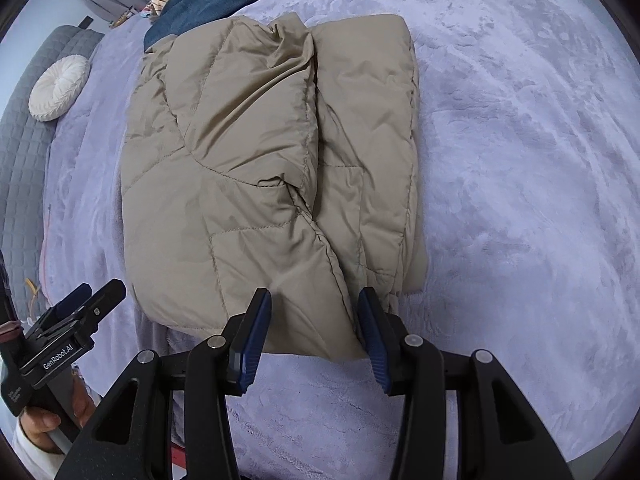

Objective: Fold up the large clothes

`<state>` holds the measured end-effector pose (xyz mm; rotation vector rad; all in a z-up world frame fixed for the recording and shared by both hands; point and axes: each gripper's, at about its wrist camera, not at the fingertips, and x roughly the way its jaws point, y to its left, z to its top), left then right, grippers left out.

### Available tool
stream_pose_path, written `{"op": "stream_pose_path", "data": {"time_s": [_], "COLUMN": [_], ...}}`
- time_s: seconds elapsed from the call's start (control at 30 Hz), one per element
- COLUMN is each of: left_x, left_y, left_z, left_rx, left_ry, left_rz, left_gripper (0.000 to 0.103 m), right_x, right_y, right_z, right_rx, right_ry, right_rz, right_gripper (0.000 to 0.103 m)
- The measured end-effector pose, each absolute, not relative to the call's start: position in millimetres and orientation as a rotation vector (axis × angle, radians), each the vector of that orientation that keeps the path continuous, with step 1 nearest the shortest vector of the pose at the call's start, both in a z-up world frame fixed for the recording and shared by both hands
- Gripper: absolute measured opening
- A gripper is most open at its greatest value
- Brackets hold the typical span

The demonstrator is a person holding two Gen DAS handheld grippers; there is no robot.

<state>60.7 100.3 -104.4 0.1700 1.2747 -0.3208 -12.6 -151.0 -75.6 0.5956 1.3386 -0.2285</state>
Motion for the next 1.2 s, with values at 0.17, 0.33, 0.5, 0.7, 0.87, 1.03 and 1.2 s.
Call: {"op": "stream_pose_path", "data": {"time_s": [0.17, 0.33, 0.5, 0.7, 0.87, 1.03, 1.2], "left_x": [50.9, 47.5, 45.5, 43.9, 34.2, 19.7, -0.5], "left_y": [106.0, 109.2, 114.6, 117.7, 119.6, 118.9, 121.0], "left_z": [-97.3, -93.4, -93.3, -88.1, -77.2, -63.9, -43.6], "left_rx": [0.152, 0.181, 0.197, 0.208, 0.201, 0.21, 0.177], "left_ry": [1.282, 1.256, 1.267, 1.252, 1.229, 1.205, 1.179], "left_rz": [-0.358, -0.381, -0.396, -0.407, -0.396, -0.38, -0.345], "left_gripper": [0.103, 0.103, 0.103, 0.103, 0.103, 0.103, 0.103], "right_x": [-19.7, -23.6, -26.7, -34.3, -38.4, -46.1, -58.7], "right_y": [-145.9, -141.3, -131.0, -121.4, -117.5, -116.8, -116.6], "right_z": [-66.6, -60.0, -57.6, -50.1, -47.3, -41.4, -24.3], "right_rx": [0.591, 0.591, 0.594, 0.582, 0.576, 0.572, 0.533], "right_ry": [1.331, 1.315, 1.298, 1.275, 1.281, 1.261, 1.23], "right_rz": [-0.242, -0.271, -0.3, -0.325, -0.313, -0.286, -0.27], "right_gripper": [0.054, 0.065, 0.067, 0.075, 0.075, 0.075, 0.08]}}
